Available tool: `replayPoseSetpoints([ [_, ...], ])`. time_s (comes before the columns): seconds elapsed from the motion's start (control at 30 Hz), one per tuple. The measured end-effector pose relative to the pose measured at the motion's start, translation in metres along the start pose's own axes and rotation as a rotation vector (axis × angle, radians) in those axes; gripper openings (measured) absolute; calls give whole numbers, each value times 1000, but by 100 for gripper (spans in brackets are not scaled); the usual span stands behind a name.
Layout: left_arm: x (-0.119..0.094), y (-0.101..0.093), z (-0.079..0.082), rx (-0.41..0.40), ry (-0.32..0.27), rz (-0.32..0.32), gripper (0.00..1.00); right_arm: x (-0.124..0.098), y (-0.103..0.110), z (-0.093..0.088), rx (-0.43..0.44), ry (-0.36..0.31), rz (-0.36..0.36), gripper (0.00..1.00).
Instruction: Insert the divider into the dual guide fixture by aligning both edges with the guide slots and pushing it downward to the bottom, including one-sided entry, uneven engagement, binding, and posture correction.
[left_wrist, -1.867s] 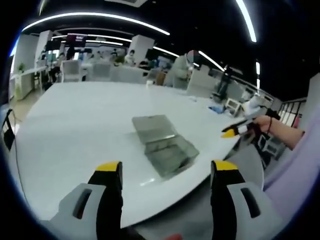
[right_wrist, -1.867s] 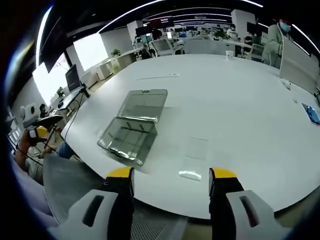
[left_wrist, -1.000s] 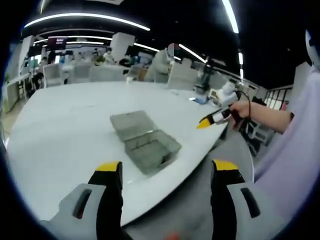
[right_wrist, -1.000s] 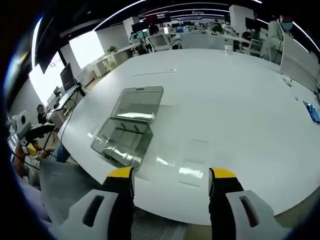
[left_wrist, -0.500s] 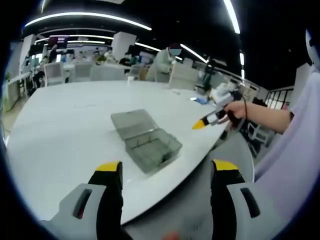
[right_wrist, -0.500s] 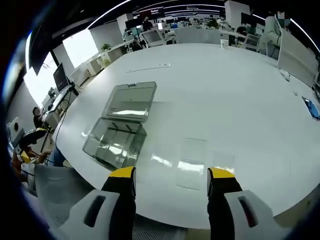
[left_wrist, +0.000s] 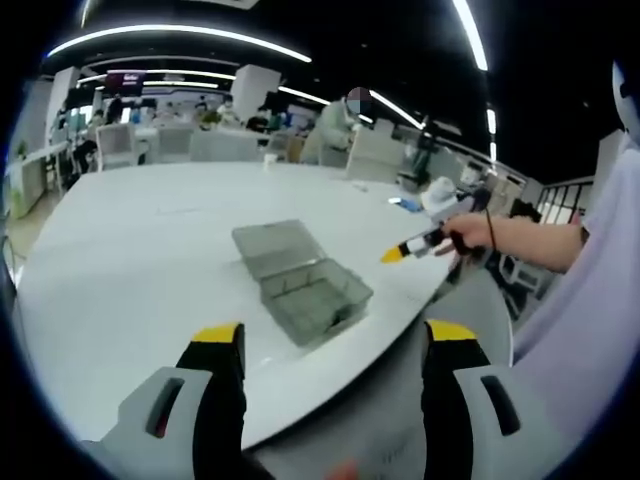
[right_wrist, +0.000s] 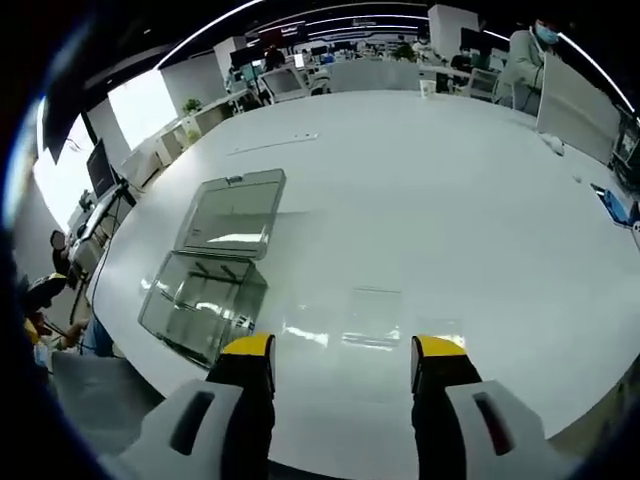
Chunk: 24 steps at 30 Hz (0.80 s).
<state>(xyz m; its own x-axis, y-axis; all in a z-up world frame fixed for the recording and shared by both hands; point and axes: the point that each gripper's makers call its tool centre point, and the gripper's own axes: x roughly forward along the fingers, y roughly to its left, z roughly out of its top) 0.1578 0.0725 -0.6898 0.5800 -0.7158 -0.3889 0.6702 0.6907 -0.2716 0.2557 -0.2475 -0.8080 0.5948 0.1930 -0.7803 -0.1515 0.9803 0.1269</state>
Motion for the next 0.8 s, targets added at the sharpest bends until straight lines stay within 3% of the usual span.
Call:
replayPoseSetpoints([
  [0.37, 4, -1, 2, 0, 3, 4, 70, 17, -20, -5, 7, 42, -38, 47],
  [0.8, 6, 0, 2, -6, 8, 15, 70, 37, -28, -6, -15, 88, -74, 45],
])
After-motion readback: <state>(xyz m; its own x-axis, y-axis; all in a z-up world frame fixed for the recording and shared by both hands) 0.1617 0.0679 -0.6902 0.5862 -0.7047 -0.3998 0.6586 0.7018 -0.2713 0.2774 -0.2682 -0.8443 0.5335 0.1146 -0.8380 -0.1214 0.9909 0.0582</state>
